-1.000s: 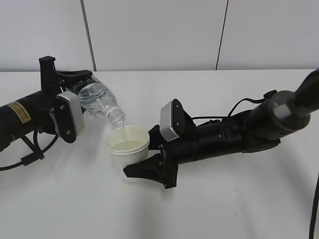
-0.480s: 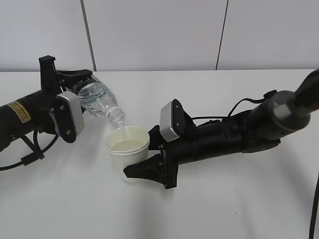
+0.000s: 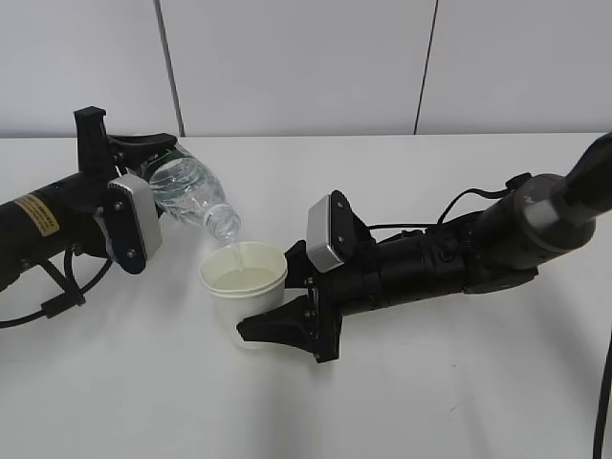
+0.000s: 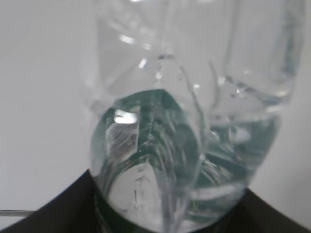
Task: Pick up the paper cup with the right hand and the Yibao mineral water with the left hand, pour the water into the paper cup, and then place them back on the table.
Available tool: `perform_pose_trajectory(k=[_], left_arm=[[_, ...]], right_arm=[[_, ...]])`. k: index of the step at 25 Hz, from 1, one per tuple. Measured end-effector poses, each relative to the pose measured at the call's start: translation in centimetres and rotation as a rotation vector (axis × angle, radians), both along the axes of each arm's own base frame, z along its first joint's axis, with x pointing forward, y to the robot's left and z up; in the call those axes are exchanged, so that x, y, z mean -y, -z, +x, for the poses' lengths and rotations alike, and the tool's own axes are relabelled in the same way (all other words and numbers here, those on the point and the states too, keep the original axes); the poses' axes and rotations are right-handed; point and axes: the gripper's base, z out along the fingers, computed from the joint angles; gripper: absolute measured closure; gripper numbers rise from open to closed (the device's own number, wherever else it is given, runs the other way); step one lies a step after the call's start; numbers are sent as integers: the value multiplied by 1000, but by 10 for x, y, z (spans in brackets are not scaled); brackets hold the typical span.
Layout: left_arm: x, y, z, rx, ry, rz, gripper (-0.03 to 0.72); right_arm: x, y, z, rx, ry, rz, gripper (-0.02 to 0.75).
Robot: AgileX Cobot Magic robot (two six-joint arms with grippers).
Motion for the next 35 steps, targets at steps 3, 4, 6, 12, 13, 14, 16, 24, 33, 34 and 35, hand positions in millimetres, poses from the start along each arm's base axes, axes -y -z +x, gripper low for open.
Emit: perform_pose_trajectory(k=[3, 4, 6, 12, 13, 14, 16, 24, 33, 34, 35], left_arm=[[0, 0, 0, -12, -2, -16, 305], [0, 0, 0, -23, -3, -31, 305], [0, 0, 0, -54, -8, -71, 305], [0, 0, 0, -175, -26, -234, 305], [0, 0, 0, -206, -31, -273, 305], [0, 0, 0, -235, -35, -311, 306], [0, 0, 0, -288, -45, -384, 306], [-1, 0, 0, -587, -95, -787, 307], [-5, 14, 0, -815, -239, -902, 307], [-5, 15, 0, -826, -246, -911, 307], [-5, 15, 0, -835, -250, -923, 307]], right_arm=[[0, 0, 1, -1, 7, 4, 207], [0, 0, 1, -2, 10, 6, 207], [0, -1, 1, -3, 17, 10, 207], [0, -2, 4, 2, 44, 24, 207], [0, -2, 4, 6, 50, 28, 207], [0, -3, 5, 8, 59, 33, 207], [0, -4, 7, 12, 75, 42, 207], [1, -6, 12, 22, 137, 69, 207], [25, -4, 34, 7, 353, 48, 207], [28, -4, 37, 13, 378, 47, 207], [32, -5, 39, 17, 400, 50, 207]])
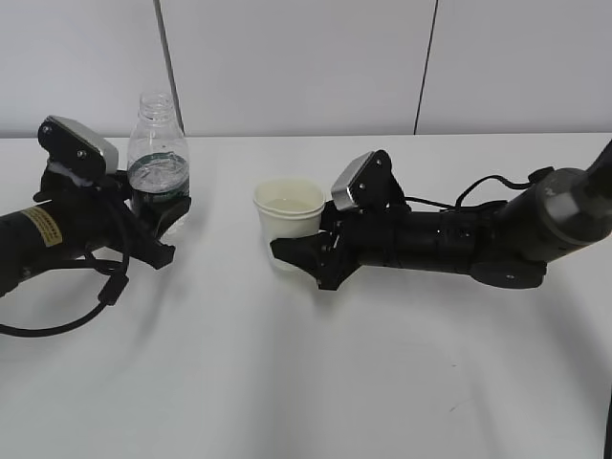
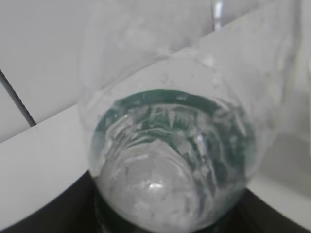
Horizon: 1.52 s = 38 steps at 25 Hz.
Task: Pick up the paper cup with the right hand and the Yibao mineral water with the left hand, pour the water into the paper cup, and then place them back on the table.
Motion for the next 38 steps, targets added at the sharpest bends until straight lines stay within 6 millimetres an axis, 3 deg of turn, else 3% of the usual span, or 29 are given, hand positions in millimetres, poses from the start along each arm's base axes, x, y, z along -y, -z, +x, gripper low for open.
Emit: perform_pose_trajectory(k=[8, 15, 23, 38], left_arm=[[7, 32, -4, -63, 75, -73, 307], [9, 53, -7, -103, 101, -92, 307], [13, 59, -9, -109, 113, -113, 309], [15, 61, -11, -106, 155, -112, 310]], right_arm=[[41, 1, 17, -3, 142, -2, 207], [72, 12, 13, -45, 220, -20, 207], [71, 19, -9, 38, 167, -11, 207], [70, 21, -17, 71, 139, -17, 207]])
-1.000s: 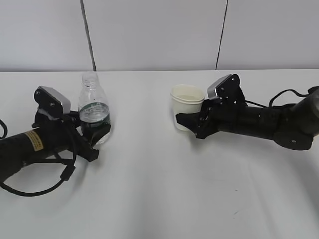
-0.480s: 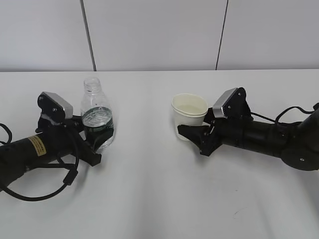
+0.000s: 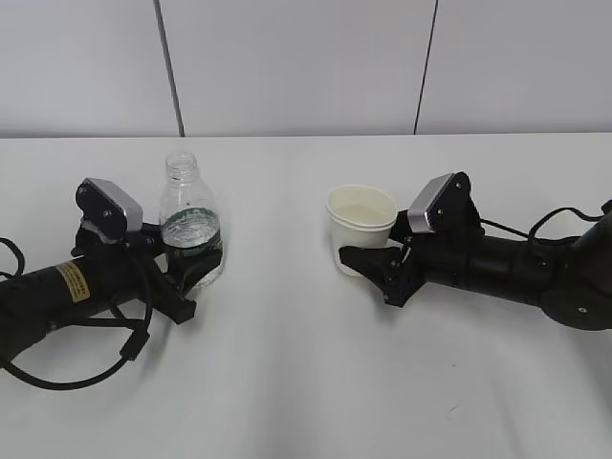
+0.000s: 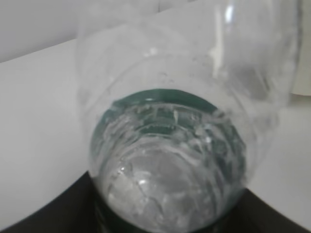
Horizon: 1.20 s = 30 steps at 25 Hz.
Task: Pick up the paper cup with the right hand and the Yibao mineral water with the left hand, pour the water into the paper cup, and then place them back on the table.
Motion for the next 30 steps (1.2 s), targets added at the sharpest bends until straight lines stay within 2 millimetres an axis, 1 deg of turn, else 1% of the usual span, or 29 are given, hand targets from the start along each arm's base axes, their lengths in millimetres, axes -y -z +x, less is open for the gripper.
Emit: perform_pose_trajectory(k=[6, 9, 12, 17, 24, 27, 30], left_arm=[[6, 1, -7, 8, 110, 16, 310], [8, 1, -9, 10, 144, 21, 310], [9, 1, -11, 2, 159, 17, 310], [10, 1, -13, -3, 192, 16, 310], [11, 1, -14, -7, 208, 15, 310], [12, 2, -16, -7, 227, 17, 302], [12, 2, -16, -32, 227, -1, 256]], right_arm=[[-3, 2, -5, 4, -74, -26, 207], [-3, 8, -6, -12, -72, -23, 207], [-2, 14, -4, -30, -37, -8, 207], [4, 16, 2, -33, 70, 28, 207], [3, 17, 1, -28, 52, 18, 203], [3, 17, 1, -28, 50, 17, 148], [2, 16, 1, -21, 47, 24, 89]])
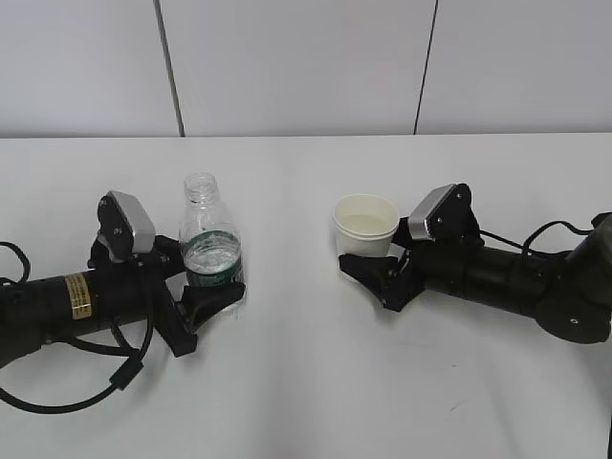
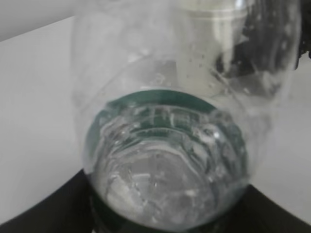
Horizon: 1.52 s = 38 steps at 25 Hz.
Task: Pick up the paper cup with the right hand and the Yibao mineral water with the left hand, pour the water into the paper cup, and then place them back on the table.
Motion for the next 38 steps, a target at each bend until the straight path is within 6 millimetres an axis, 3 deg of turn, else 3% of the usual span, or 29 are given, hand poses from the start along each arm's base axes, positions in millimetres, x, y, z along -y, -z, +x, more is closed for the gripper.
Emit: perform_pose_trajectory(k=[5, 13, 24, 31, 38], left_arm=[[-1, 1, 1, -13, -20, 5, 183], [-4, 3, -7, -53, -39, 23, 167], [-37, 0, -28, -121, -158, 18, 167], [-52, 6, -42, -178, -226, 27, 167], [-78, 7, -34, -170, -421, 24, 167]], right_arm=[[0, 0, 0, 0, -2, -1, 78], [1, 5, -7, -32, 2, -4, 77], [9, 10, -28, -97, 80, 6, 78], [29, 13, -48, -129, 220, 18, 89], [60, 16, -55, -126, 515, -6, 104]])
